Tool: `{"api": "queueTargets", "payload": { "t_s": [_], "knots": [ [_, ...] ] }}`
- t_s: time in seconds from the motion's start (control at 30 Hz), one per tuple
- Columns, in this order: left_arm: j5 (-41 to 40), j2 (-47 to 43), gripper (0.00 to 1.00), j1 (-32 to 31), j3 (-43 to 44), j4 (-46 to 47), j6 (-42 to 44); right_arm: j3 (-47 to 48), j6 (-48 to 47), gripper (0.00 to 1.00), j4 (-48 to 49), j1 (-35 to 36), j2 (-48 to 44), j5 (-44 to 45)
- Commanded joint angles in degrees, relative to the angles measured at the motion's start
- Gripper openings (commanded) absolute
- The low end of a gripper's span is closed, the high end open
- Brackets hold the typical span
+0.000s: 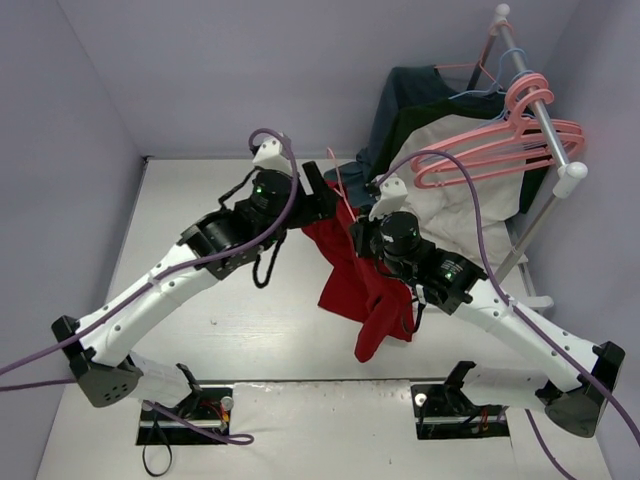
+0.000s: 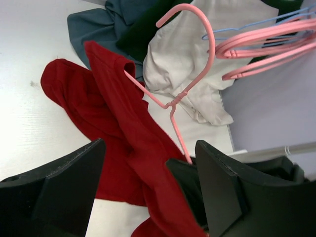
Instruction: Place the t-shirt on the hanger
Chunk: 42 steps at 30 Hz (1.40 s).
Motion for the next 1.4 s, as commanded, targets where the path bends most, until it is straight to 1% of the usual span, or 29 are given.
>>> {"api": "queueTargets", "payload": {
  "t_s": [0.0,0.1,0.23,0.3,0.43,0.5,0.57,0.63,0.7,0.73,0.8,0.93,1.1,1.23,1.37],
  "knots": [
    [-6.74,2.01,0.69,-1.86,5.38,6.31,-4.14,1.08,-2.32,0.00,8.06,0.49,-1.76,2.58],
    [-7.36,3.97,0.69,-2.52,5.65,8.29,-5.12,0.63,-3.04,0.00,8.49,0.56,-1.75,2.66],
    [-8.05,6.04,0.69,-3.65,5.70,7.65,-5.06,0.09,-3.89,0.00,9.27,0.48,-2.31,3.16],
    [-8.75,5.87,0.69,-3.57,3.93,7.74,-6.20,-0.26,-4.50,0.00,9.44,0.56,-2.80,3.99],
    [-10.30,4.72,0.69,-3.60,2.82,7.40,-4.74,-1.73,-4.03,0.00,9.36,0.56,-4.07,6.92],
    [-12.31,3.42,0.69,-3.57,2.55,6.70,-2.82,-3.41,-2.47,0.00,9.27,0.56,-5.07,9.77],
    [-14.80,0.78,0.69,-3.49,2.23,5.87,0.84,-4.06,-0.53,0.00,7.54,0.56,-6.41,10.73],
    [-18.40,-2.58,0.69,-3.46,1.96,5.08,4.24,-3.68,2.45,0.00,3.86,0.58,-8.07,11.46],
    [-21.64,-5.62,0.69,-3.40,1.50,4.14,9.05,-4.55,6.13,0.00,-2.20,0.73,-10.69,13.44],
    [-23.73,-7.95,0.69,-3.32,0.78,3.74,12.42,-5.27,7.18,0.00,-3.27,0.65,-13.49,15.37],
    [-26.58,-11.21,0.69,-3.31,-0.34,2.80,15.88,-7.29,9.97,0.00,-7.19,0.73,-17.46,19.75],
    [-31.83,-16.47,0.69,-3.22,-2.65,0.42,19.58,-8.11,11.78,0.00,-13.34,0.51,-22.22,29.05],
    [-34.96,-20.44,0.69,-2.96,-5.09,-1.45,19.63,-6.43,14.33,0.00,-17.16,0.01,-23.69,39.75],
    [-35.10,-21.28,0.69,-2.96,-5.07,-3.77,18.87,-4.43,13.88,0.00,-18.17,-1.11,-22.14,42.39],
    [-35.10,-21.81,0.69,-2.96,-5.23,-4.13,19.17,-2.72,15.68,0.00,-19.05,-2.88,-21.24,46.73]
  ]
}}
